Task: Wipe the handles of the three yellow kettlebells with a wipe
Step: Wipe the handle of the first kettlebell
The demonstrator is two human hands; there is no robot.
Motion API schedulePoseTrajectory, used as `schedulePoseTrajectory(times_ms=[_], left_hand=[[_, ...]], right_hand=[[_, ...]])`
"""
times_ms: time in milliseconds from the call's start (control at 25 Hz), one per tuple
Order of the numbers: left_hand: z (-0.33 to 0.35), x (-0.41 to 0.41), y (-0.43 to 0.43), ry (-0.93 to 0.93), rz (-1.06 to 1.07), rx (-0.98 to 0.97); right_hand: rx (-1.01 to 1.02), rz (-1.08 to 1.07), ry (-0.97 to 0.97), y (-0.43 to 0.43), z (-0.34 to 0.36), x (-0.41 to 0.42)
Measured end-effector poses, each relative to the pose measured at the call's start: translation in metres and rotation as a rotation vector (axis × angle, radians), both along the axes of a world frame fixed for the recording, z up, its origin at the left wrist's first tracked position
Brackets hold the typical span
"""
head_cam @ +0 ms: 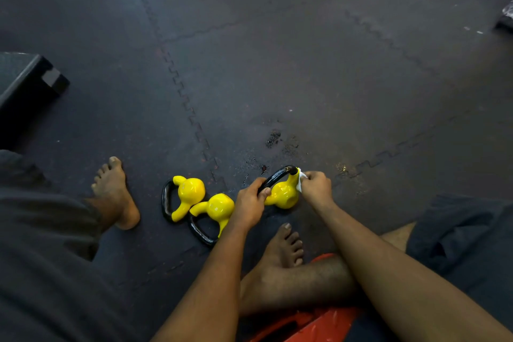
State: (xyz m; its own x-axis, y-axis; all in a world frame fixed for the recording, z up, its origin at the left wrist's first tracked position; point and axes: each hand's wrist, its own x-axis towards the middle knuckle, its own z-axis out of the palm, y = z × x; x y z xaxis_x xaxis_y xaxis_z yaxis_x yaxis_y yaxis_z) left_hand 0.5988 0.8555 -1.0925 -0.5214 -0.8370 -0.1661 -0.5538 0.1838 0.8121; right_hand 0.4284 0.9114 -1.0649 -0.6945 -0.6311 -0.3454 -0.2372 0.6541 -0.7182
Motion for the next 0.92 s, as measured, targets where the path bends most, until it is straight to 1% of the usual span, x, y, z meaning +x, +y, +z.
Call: schedulePoseTrajectory(times_ms=[80,240,360,480,560,720,840,920], left_hand=[[0.001,0.000,0.000,-0.002,0.000,0.000],[0.003,-0.002,0.000,-0.005,-0.011,0.016],[0.006,-0.003,-0.001,-0.011,-0.003,0.013],[0.006,-0.006,-0.001,-0.012,-0.006,0.017],[0.009,-0.007,-0.001,-0.009,0.006,0.032],[0.012,-0.010,-0.001,-0.018,0.035,0.023],[0.014,-0.013,0.000,-0.023,0.022,0.022],[0.014,-0.015,0.000,-0.020,0.015,0.028]], right_hand=[[-0.079,-0.025,0.021,-0.002,0.000,0.000],[-0.025,0.025,0.041,0.000,-0.003,0.003],[-0.089,0.031,0.078,0.000,-0.005,0.005],[-0.029,0.075,0.121,0.001,-0.008,0.008],[-0.042,0.093,0.183,0.001,-0.007,0.012],[0.002,0.234,0.274,0.003,-0.007,0.021],[-0.002,0.203,0.304,0.004,-0.003,0.022],[0.015,0.266,0.325,0.004,-0.002,0.025]])
